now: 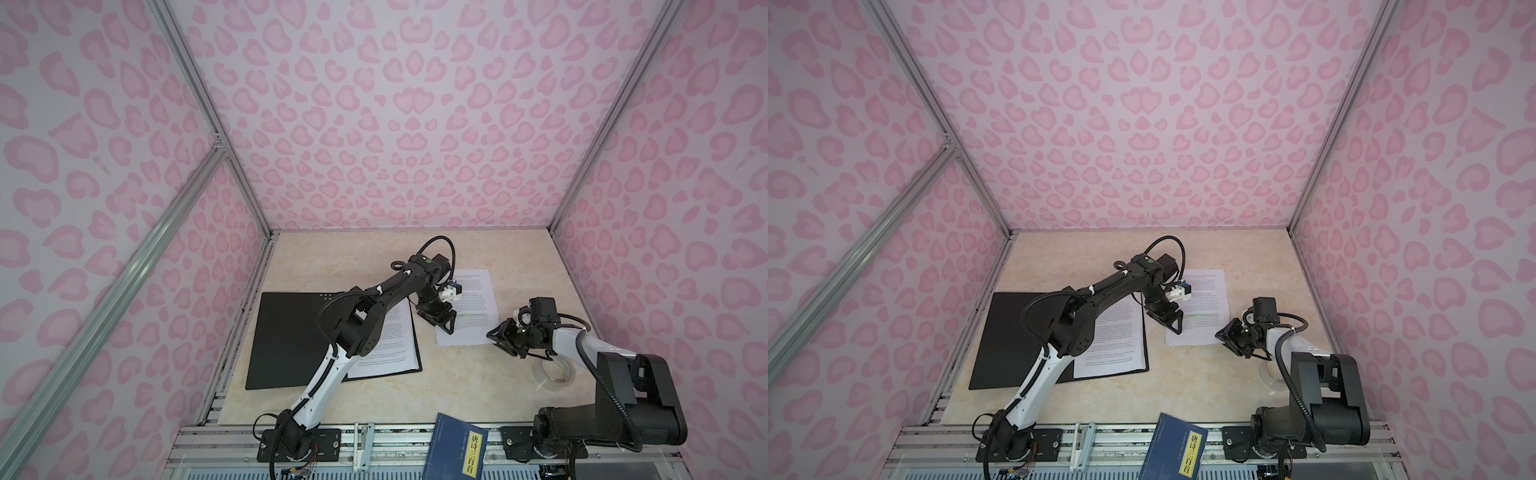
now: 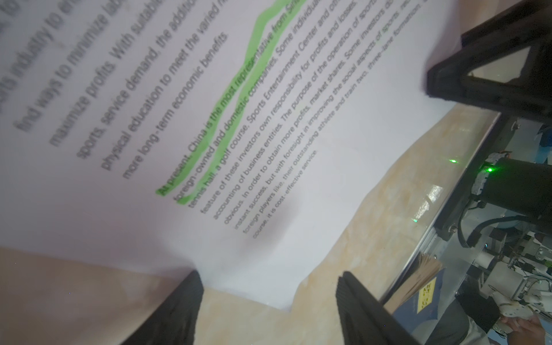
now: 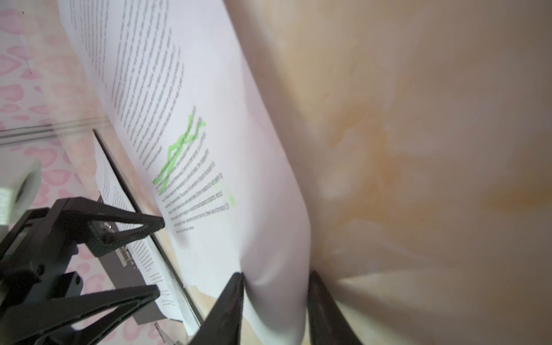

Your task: Put the files into the folder

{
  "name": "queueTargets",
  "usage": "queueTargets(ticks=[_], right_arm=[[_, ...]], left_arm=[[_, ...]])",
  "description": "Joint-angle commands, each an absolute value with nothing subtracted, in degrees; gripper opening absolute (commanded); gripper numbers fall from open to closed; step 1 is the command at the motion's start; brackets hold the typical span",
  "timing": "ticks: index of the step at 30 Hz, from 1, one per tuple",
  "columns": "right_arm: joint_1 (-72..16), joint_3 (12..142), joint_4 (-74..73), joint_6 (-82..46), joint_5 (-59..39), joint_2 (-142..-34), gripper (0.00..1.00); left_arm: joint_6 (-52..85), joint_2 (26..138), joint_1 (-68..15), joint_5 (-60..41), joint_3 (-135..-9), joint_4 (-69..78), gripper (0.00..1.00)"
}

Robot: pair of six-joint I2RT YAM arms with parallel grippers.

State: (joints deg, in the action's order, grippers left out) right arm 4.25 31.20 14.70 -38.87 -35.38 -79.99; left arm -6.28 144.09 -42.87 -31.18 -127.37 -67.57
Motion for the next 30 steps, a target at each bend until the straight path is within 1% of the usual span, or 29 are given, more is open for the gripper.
queueTargets(ticks=[1, 9, 13, 19, 20, 22, 27, 30], right_arm=[[4.7, 30.7, 16.8, -38.6, -33.1, -79.3, 0.34], [4.8, 30.5, 13.9, -37.7, -36.5, -79.9, 0.23], [4.8, 30.8, 14.6, -36.9, -36.3, -80.0, 0.17], [4.8, 31.7, 16.7, -35.8, -36.1, -78.2, 0.09], [4.8, 32.0, 16.9, -35.6, -36.5, -77.5, 0.03], [4.8, 32.8, 17.7, -35.5, -37.6, -75.9, 0.0], [4.8, 36.9, 21.7, -34.4, -39.9, -72.3, 0.0], [3.8, 40.2, 23.8, -34.2, -42.0, -71.3, 0.0]], left_arm=[[-7.2, 144.7, -43.0, -30.8, -126.9, -69.1, 0.75], [-7.2, 144.5, -43.0, -32.0, -127.1, -69.1, 0.75], [-7.2, 144.4, -43.1, -31.9, -127.1, -69.1, 0.75], [-8.0, 142.2, -42.7, -29.0, -129.1, -71.0, 0.75], [-8.3, 141.1, -42.3, -28.4, -129.8, -71.7, 0.76], [-8.0, 138.8, -40.8, -28.2, -131.1, -72.5, 0.76], [-5.3, 133.2, -34.1, -28.9, -138.1, -75.3, 0.78], [-4.3, 128.1, -29.2, -28.4, -137.6, -74.0, 0.78]])
